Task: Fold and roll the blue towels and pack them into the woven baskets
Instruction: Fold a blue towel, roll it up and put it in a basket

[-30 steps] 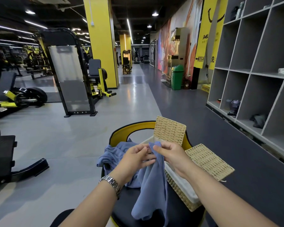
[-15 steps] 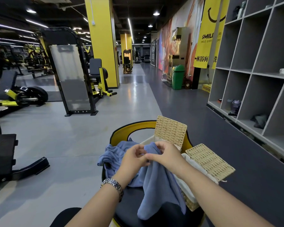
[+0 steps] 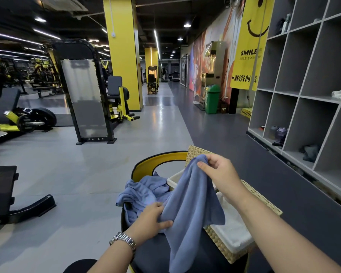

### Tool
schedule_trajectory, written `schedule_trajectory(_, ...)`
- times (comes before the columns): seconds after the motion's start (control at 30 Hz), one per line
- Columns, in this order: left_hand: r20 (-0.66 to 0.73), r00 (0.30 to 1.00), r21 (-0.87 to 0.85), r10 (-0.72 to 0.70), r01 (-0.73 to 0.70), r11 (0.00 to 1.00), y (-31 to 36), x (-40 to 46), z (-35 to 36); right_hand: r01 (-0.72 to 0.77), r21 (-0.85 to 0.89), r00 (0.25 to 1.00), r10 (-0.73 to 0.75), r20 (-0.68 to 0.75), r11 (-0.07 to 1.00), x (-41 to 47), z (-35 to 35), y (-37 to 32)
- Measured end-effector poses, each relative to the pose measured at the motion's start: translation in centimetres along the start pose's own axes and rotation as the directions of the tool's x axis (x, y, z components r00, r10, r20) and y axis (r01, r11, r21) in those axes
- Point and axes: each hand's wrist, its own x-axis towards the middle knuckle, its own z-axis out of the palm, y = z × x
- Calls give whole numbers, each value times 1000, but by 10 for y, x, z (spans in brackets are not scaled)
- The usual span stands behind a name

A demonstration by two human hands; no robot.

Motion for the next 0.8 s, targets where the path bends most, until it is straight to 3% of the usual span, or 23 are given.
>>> schedule_trajectory(0.17, -58, 997, 308, -50, 66, 949, -16, -7, -10, -38, 2, 991, 38, -131, 999, 7, -25, 12)
schedule_trajectory(0.3, -289, 951, 210, 109, -48, 976, -13, -6, -32, -64, 8, 975, 64, -213, 998, 2, -40, 29)
schedule_trajectory(0.43, -412, 874, 144, 256, -215, 966, 5, -9, -52, -71, -31, 958, 59, -279, 997, -1, -50, 42)
schedule_trajectory(0.53, -404, 867, 113, 291, -268, 957, 18, -13, -61, -75, -46, 945, 57, -321, 996, -2, -57, 47)
schedule_trajectory(0.67, -358, 912, 10, 198, -208, 978, 24, -12, -63, -81, -94, 946, 47, -322, 992, -5, -61, 51)
schedule_trajectory(0.8, -168, 976, 106, 138, -121, 987, 17, -8, -63, -90, -152, 960, 45, -278, 984, -9, -62, 53)
